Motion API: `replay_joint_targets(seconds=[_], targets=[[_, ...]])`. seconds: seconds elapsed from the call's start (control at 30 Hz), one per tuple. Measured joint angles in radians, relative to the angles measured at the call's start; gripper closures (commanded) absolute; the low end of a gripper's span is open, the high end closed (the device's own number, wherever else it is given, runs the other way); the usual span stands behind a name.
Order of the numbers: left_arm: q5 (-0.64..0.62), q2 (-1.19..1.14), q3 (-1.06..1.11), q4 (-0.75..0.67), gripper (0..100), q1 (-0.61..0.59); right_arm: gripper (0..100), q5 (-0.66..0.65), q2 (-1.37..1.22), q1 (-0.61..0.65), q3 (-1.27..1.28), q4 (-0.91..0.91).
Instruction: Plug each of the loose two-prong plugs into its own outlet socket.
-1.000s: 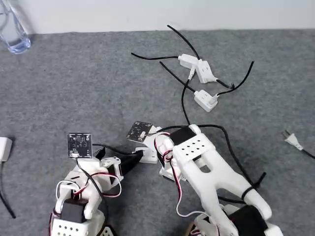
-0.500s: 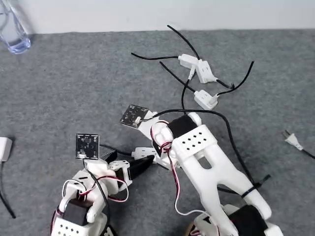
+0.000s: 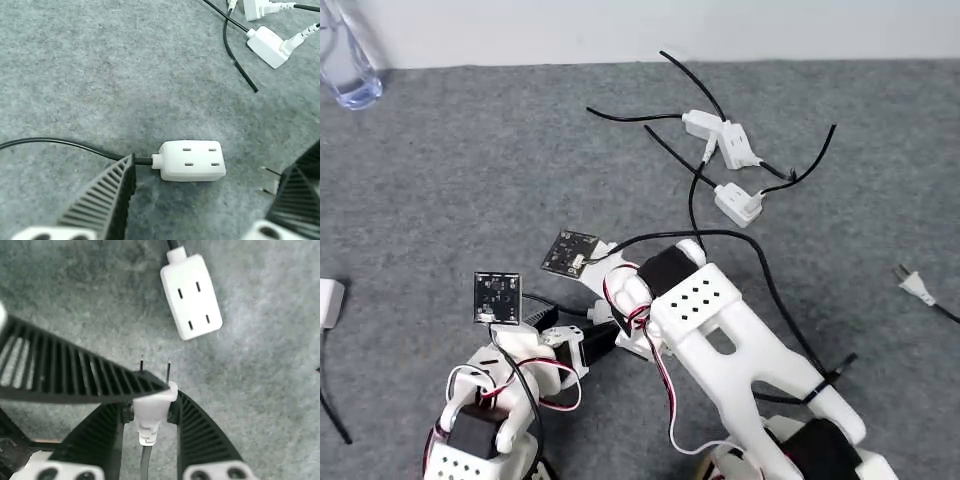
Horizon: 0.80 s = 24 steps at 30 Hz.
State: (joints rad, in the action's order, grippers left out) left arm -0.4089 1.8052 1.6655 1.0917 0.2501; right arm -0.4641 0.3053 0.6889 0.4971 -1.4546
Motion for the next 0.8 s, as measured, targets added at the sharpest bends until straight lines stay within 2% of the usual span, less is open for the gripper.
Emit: replay_joint_targets(seconds=[0.27, 0.6, 0.8], targets=[[0.000, 0.000, 0.000, 0.000, 58, 0.000, 99.1, 0.026, 0.000, 0.002, -0.075, -0.087], [-0.008, 0.000, -0.008, 0.000, 58, -0.002, 99.1, 0.037, 0.002, 0.009, -0.091, -0.095], [-0.008, 0.002, -0.015, -0.002, 58, -0.002, 99.1, 0.037, 0.100, 0.008, -0.091, -0.101]])
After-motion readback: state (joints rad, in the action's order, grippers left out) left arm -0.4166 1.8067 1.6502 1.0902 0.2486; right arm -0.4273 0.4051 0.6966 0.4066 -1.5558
